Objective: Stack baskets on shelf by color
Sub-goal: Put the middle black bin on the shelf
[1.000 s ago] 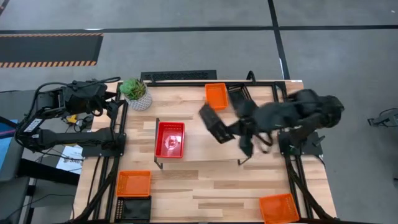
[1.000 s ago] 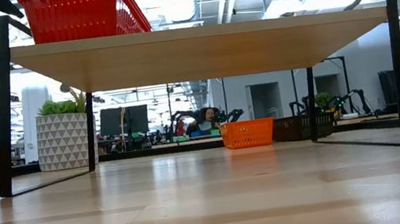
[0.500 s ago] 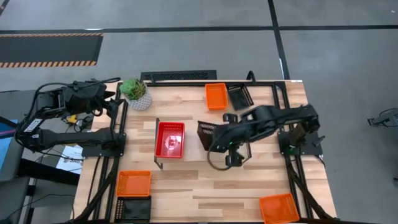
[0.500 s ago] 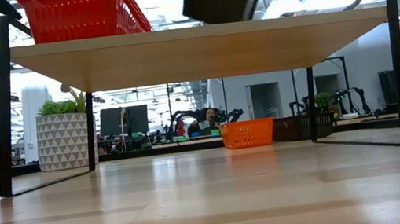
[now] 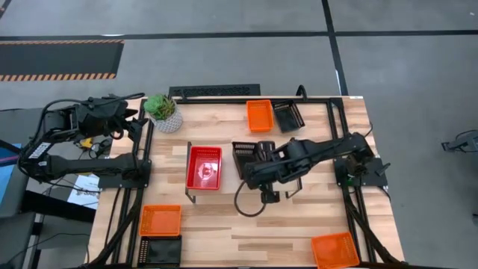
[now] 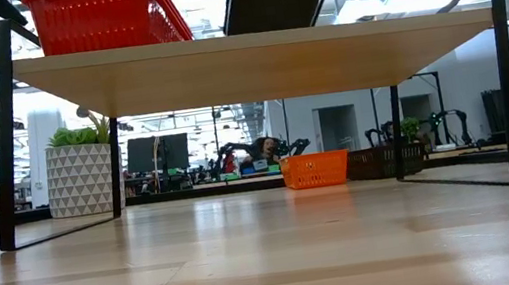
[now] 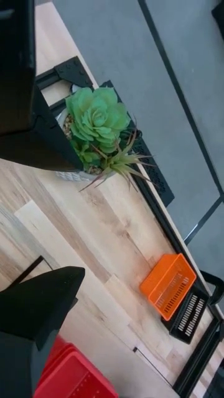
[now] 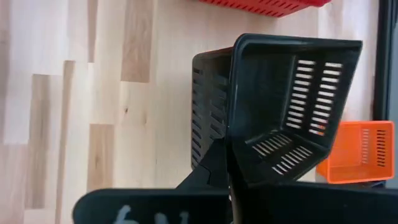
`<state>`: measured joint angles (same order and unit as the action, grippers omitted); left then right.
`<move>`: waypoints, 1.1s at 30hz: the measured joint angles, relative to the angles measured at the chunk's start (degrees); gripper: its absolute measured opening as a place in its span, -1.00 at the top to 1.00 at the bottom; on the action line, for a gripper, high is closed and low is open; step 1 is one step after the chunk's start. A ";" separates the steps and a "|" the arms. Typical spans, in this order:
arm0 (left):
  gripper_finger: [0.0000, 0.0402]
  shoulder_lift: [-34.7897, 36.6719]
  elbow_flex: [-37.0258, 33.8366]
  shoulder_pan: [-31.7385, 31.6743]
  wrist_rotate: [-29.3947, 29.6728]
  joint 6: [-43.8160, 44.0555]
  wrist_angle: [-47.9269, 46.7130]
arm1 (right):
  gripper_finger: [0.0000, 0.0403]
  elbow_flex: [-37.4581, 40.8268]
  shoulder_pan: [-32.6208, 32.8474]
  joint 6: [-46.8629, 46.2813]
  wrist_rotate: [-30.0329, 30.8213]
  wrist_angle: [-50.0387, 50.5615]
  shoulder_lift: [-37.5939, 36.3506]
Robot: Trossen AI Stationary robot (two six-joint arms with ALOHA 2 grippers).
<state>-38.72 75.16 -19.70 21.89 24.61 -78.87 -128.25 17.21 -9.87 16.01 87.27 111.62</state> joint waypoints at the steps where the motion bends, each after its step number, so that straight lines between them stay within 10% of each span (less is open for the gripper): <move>1: -0.24 0.00 0.00 -0.01 -0.02 -0.01 0.00 | 0.99 0.13 -0.17 -0.01 0.08 0.04 0.25; 33: -0.24 0.00 0.00 0.00 -0.26 -1.50 -0.35 | 0.67 0.14 -0.37 -1.96 -5.66 -6.59 3.25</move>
<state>-38.72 75.16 -19.70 21.63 23.11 -79.22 -128.11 16.84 -11.84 10.35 80.68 114.87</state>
